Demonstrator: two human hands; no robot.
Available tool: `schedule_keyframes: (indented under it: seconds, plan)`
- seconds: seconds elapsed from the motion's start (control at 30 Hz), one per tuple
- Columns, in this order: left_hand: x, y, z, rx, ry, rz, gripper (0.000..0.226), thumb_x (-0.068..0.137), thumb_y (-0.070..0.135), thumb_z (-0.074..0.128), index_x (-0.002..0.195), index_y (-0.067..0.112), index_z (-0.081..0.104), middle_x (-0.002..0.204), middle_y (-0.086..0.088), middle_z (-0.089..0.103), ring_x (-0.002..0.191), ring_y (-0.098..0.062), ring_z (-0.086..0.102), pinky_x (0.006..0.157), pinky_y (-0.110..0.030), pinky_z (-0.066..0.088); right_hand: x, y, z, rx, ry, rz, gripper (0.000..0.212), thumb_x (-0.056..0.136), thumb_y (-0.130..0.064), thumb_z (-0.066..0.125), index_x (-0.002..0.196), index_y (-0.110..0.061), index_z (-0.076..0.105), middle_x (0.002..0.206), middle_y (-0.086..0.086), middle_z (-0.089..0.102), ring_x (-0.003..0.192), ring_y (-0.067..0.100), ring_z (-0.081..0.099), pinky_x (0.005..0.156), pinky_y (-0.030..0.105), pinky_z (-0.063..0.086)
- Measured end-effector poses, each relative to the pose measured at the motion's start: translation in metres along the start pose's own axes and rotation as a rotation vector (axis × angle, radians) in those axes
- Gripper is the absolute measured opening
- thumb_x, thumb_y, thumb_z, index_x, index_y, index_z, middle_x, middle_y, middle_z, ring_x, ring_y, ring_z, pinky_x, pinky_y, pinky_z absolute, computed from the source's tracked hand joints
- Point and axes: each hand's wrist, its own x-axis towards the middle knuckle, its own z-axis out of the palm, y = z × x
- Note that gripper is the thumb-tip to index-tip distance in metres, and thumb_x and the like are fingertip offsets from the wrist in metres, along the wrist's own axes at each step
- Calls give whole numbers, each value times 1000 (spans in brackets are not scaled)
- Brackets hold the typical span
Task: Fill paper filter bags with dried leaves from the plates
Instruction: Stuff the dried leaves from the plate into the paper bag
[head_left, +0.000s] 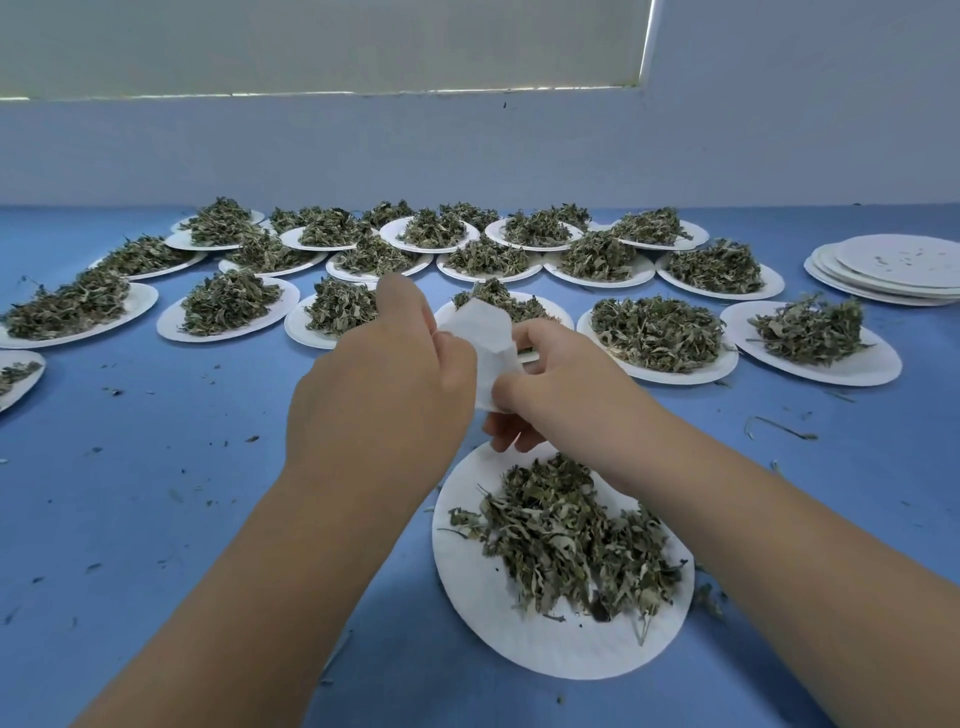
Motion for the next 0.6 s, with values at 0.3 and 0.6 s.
schedule_keyframes:
  seconds: [0.3, 0.6]
  plan:
    - [1, -4, 1, 32, -173, -49, 19, 87, 20, 46, 104, 27, 38, 64, 0, 53, 57, -19, 51, 48, -30, 32, -1, 2, -3, -6, -41, 38, 28, 85, -7, 47, 106, -25, 48, 64, 4, 72, 53, 16, 66, 45, 25, 44]
    - [-4, -2, 8, -12, -243, 36, 14, 91, 22, 47, 102, 28, 43, 62, 0, 53, 58, -22, 53, 51, -35, 42, 4, 5, -8, -91, 70, 9, 22, 81, -12, 55, 101, -23, 56, 57, -2, 68, 47, 13, 61, 42, 26, 44]
